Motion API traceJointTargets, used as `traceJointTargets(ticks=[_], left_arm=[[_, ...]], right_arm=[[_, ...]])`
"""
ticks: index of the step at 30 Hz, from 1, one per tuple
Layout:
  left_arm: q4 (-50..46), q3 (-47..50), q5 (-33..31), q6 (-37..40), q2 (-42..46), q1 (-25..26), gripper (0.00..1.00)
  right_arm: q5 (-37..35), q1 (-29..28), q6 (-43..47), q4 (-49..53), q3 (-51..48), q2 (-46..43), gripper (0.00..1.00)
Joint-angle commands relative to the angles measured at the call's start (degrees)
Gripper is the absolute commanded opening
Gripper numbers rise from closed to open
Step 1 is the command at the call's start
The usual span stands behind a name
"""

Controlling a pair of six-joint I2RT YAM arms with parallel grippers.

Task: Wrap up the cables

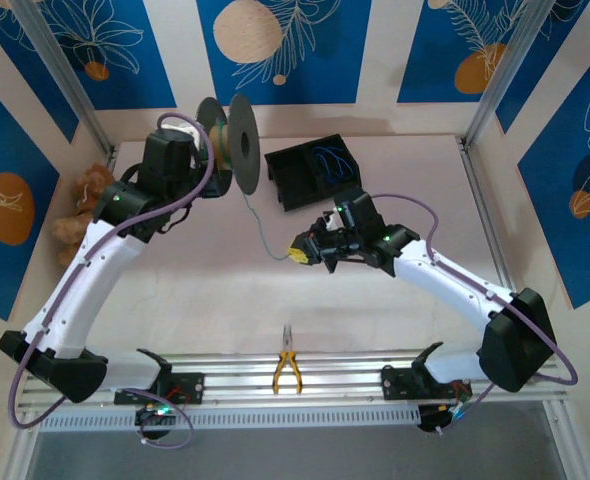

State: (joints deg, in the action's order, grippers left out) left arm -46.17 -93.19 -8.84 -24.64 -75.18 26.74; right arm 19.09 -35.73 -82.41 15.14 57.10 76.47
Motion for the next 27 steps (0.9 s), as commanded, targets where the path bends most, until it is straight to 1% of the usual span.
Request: traceJointTargets(ticks=[1, 4, 5, 7, 11, 17, 21, 24, 27], left_arm=[[5.74, -3.07, 16.30, -5.34, 2.61, -4.03, 0.00], [5.26, -2.35, 25.67, -5.48, 3.30, -5.53, 0.00], [5.43, -1.86, 27.69, -5.44, 3.69, -5.71, 0.00], [5.22, -1.52, 31.97, -5.29, 4.21, -6.09, 0.00], [3.69, -1.89, 38.29, -3.80, 3.71, -6.26, 0.00], [-2.86, -1.63, 41.38, 1.65, 2.79, -6.35, 0.00], [-5.69, 0.07, 44.05, 5.12, 2.67, -6.05, 0.00], [-8.23, 1.13, 43.27, 8.07, 2.32, -4.14, 0.00], [-10.57, 1.61, 39.89, 10.78, 1.46, -0.30, 0.00]], right_arm=[[-4.62, 2.82, 11.17, 4.73, -0.86, 1.33, 0.00], [-8.40, 5.96, 16.72, 4.76, -0.69, 2.17, 0.00], [-9.39, 6.94, 17.89, 4.83, -0.67, 2.56, 0.00], [-9.63, 9.41, 20.21, 3.28, -0.85, 3.56, 0.00], [-8.58, 14.31, 22.36, 0.71, -0.79, 5.71, 0.00], [-8.78, 21.58, 25.87, 2.97, 3.10, 7.97, 0.00], [-8.37, 25.73, 25.73, 3.75, 5.30, 8.86, 0.00], [-8.09, 27.59, 24.98, 3.83, 7.59, 9.61, 0.00], [-7.33, 28.31, 24.69, 4.27, 11.20, 11.07, 0.00]])
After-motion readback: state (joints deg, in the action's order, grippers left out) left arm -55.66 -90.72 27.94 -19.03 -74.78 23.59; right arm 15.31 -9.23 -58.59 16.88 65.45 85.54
